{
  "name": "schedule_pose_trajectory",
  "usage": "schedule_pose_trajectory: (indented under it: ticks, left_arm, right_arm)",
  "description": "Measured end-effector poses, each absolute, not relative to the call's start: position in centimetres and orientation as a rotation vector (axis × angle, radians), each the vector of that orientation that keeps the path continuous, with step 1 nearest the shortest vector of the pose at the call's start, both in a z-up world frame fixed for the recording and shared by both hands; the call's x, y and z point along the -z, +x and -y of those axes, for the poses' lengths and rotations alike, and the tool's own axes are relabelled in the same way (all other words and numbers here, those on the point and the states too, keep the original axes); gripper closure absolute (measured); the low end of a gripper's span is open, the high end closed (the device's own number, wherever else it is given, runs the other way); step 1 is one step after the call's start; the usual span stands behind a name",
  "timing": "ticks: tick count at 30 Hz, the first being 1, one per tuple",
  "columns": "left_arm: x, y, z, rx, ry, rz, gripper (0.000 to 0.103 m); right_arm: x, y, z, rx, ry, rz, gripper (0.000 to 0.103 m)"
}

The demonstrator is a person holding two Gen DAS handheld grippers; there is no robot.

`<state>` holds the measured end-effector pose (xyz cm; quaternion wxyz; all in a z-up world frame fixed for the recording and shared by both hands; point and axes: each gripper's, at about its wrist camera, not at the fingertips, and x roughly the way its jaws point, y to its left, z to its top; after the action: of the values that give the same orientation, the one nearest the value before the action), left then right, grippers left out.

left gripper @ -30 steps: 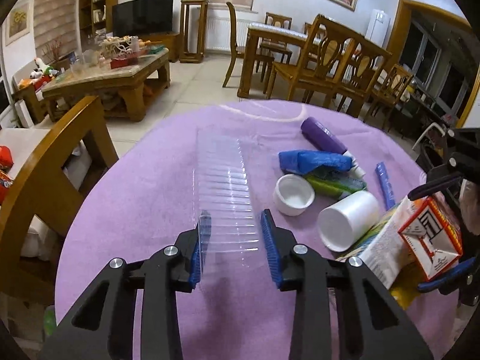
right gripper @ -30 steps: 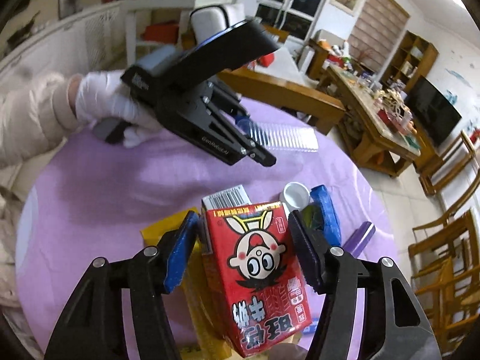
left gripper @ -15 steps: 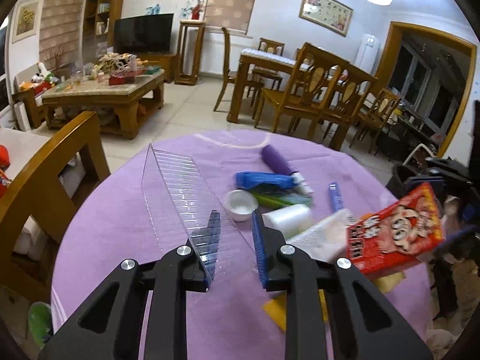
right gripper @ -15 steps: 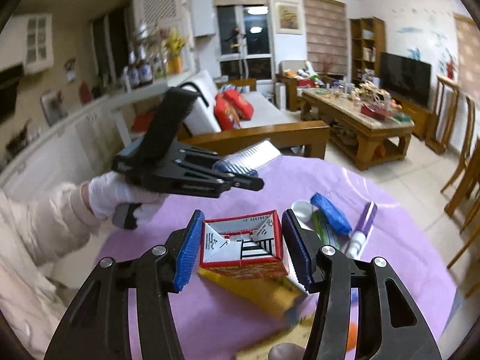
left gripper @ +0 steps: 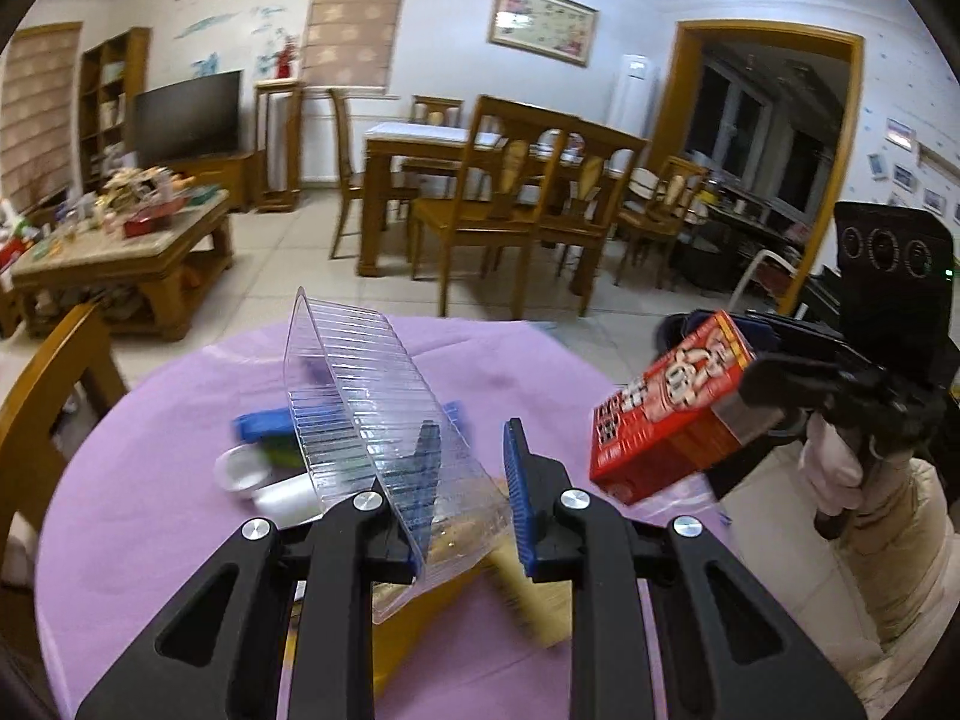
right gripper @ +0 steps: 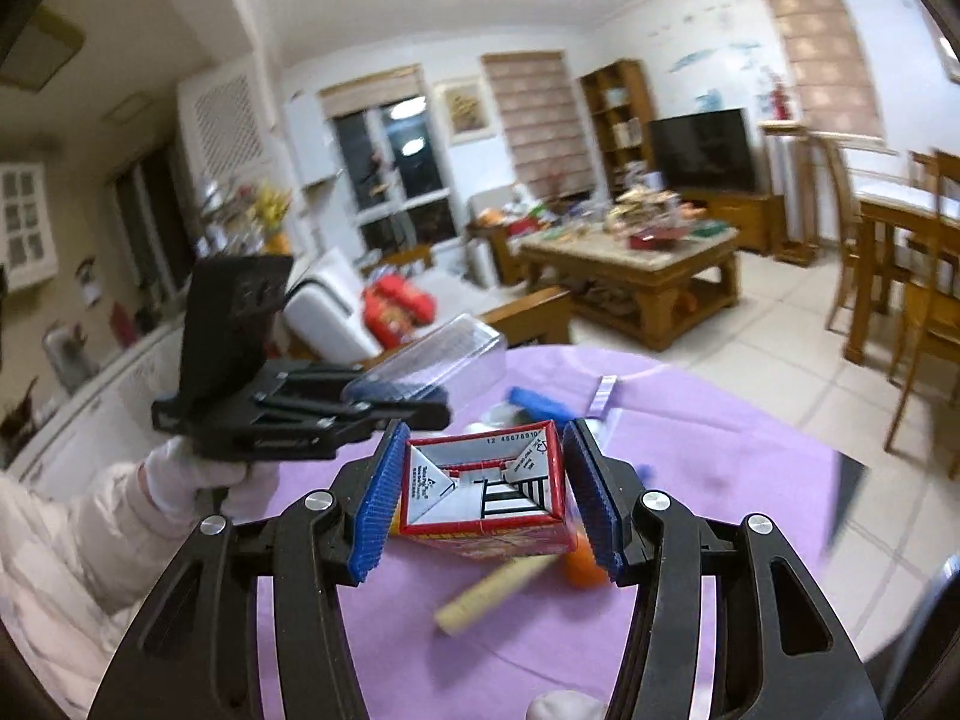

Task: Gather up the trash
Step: 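Move both items over the black bin and release them inside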

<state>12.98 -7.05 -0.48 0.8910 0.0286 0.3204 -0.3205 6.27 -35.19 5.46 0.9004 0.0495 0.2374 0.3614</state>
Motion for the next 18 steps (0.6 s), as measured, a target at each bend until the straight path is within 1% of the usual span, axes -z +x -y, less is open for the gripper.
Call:
schedule_pose_trajectory:
  ticks: [9, 18]
  left_arm:
    - [0.6, 11.7, 18.2, 0.847, 0.098, -0.660, 0.081]
    - [2.4, 10.1, 29.9, 1.039, 0.119, -0.687, 0.081]
  right_arm:
    - [-5.2, 0.9, 49.9, -0.489, 0.245, -0.390, 0.050]
    - [-1.1, -4.3, 62.1, -0.213, 0.308, -0.384, 0.050]
